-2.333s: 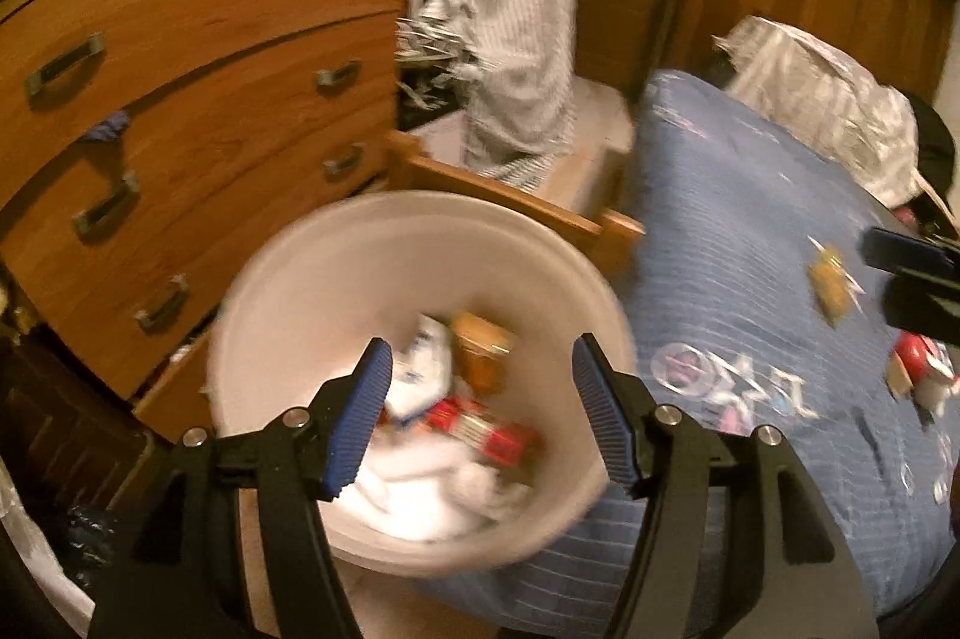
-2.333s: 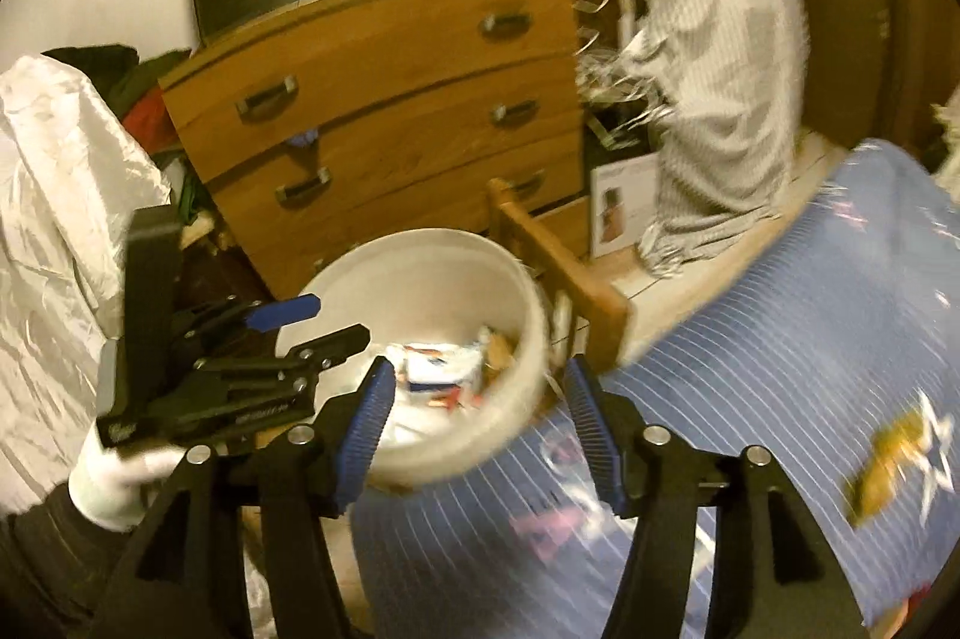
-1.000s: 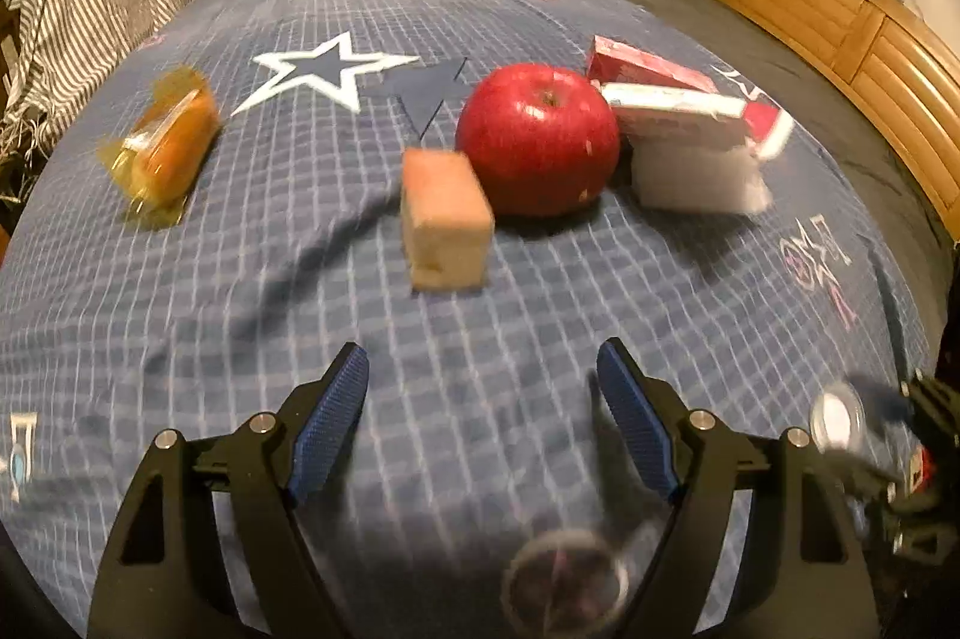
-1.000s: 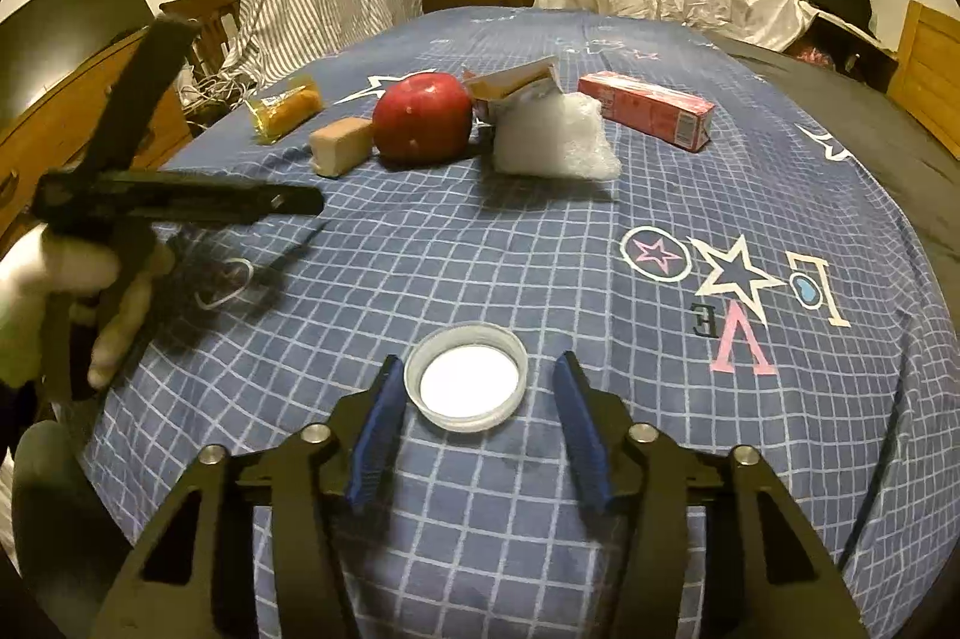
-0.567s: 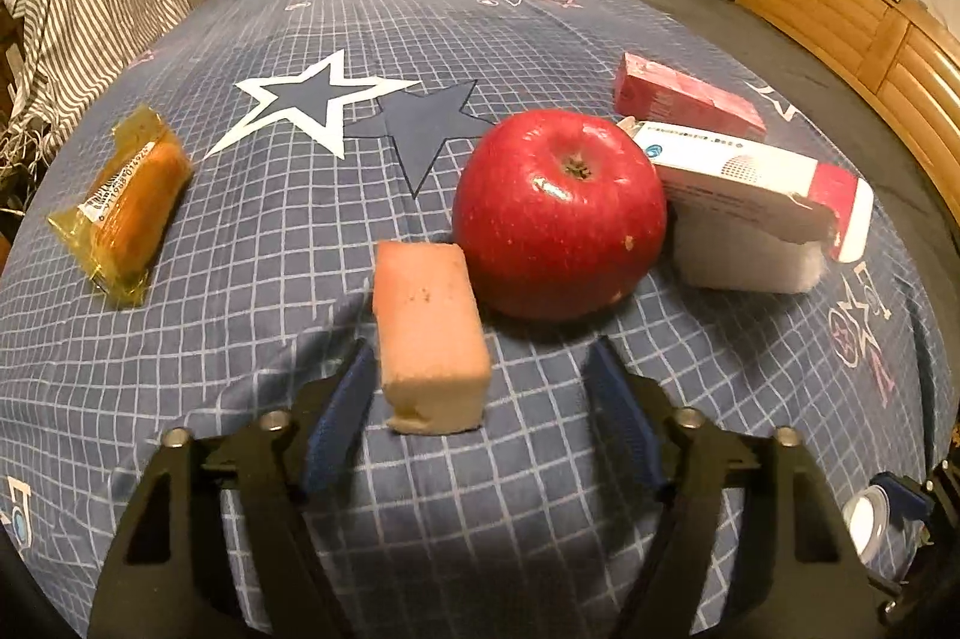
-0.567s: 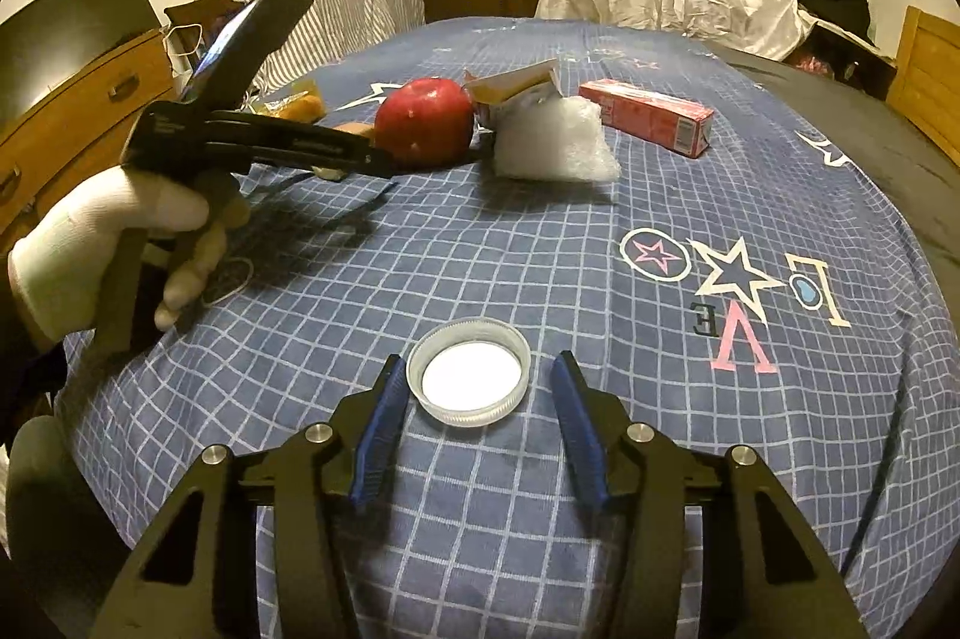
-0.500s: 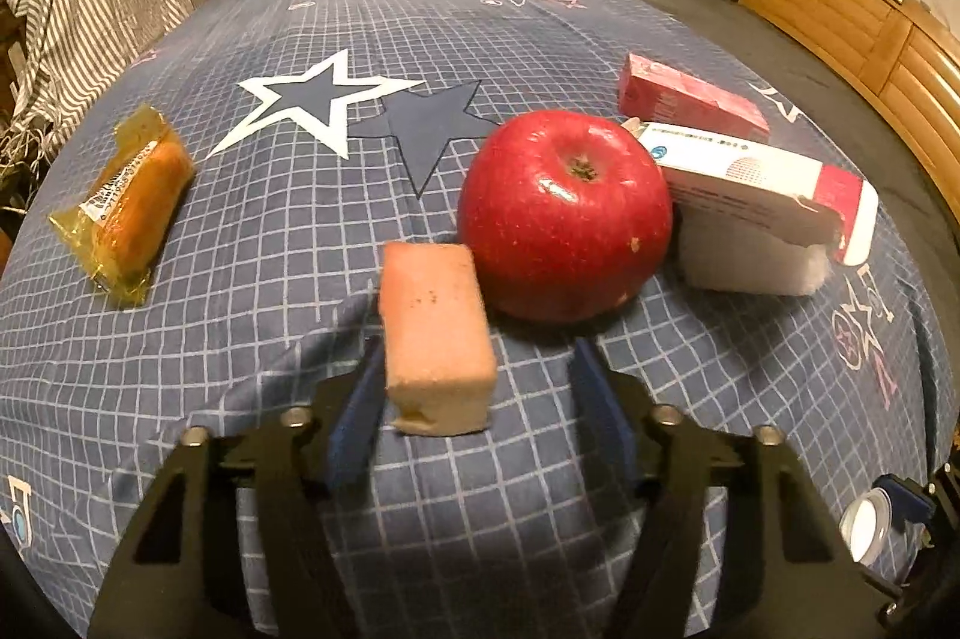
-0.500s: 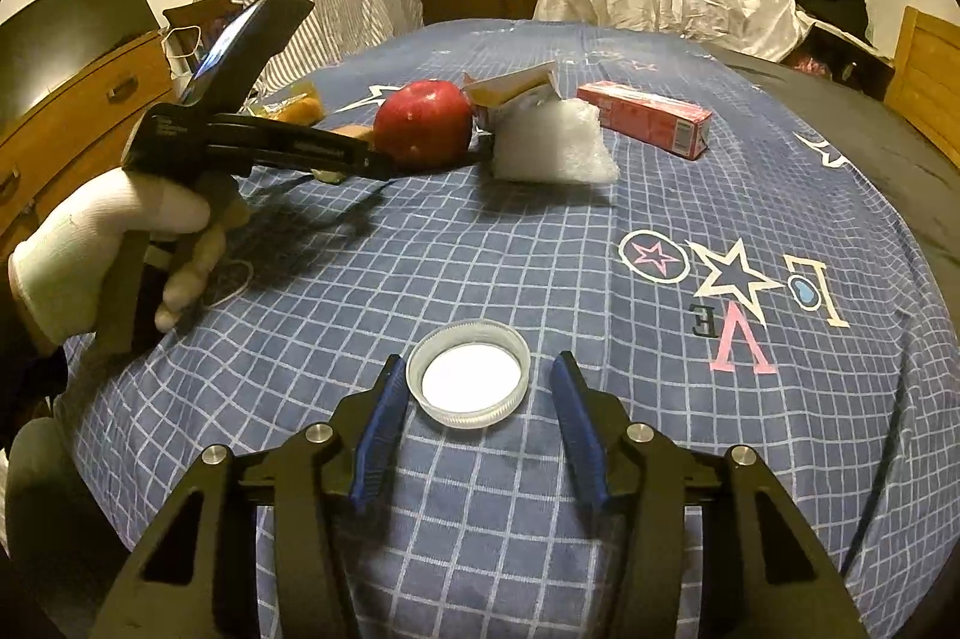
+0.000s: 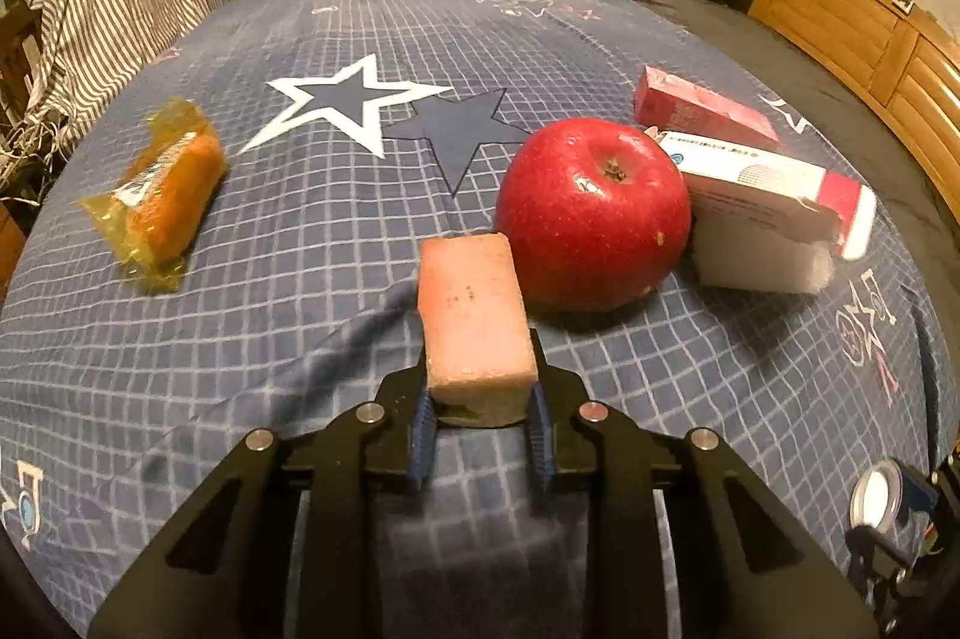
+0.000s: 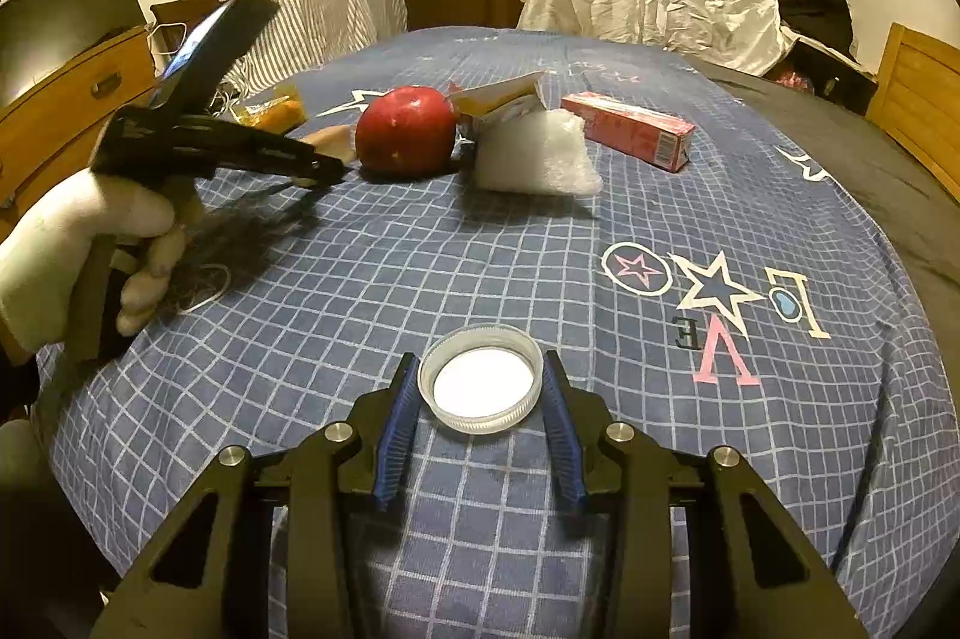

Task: Collect trash
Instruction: 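Grasp the pink sponge block with the left tool while the right tool grasps the white round lid, then carry the sponge block and white lid over the white bucket with both tools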

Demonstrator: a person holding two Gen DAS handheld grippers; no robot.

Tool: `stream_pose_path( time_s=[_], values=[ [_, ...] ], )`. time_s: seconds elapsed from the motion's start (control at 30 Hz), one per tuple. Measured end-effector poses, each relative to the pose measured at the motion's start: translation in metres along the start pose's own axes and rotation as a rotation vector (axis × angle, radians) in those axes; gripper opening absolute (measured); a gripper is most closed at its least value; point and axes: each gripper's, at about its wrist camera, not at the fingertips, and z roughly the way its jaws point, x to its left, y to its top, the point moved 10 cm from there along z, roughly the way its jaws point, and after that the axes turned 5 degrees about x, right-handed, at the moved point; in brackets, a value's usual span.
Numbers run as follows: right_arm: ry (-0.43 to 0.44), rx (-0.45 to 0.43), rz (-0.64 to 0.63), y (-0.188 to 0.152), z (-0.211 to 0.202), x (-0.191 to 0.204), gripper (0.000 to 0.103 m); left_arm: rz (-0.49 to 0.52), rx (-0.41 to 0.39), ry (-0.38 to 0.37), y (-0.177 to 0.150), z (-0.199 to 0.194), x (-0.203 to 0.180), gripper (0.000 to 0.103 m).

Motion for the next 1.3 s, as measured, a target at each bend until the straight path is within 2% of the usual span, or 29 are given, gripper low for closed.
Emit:
stream_pose_path(
  time_s=[0.27,0.43,0.73,0.93,1.1,1.3],
  values=[
    [0.008,-0.028,-0.006,0.003,-0.013,0.009,0.042,-0.018,-0.072,-0.005,-0.024,-0.046,0.007,0.025],
    [0.004,-0.086,-0.006,0.016,-0.036,0.016,0.042,-0.012,-0.144,-0.029,-0.042,-0.087,-0.005,0.025],
    [-0.005,-0.258,0.007,0.054,-0.107,0.036,0.042,0.014,-0.3,-0.071,-0.053,-0.166,-0.038,0.025],
    [-0.041,-0.381,0.015,0.068,-0.159,0.043,0.042,0.052,-0.412,-0.054,-0.058,-0.211,-0.059,0.025],
    [-0.055,-0.457,0.032,0.073,-0.193,0.044,0.042,0.063,-0.491,-0.032,-0.059,-0.235,-0.068,0.025],
    [-0.062,-0.477,0.032,0.07,-0.21,0.047,0.042,0.05,-0.501,-0.041,-0.061,-0.242,-0.07,0.025]
  ],
)
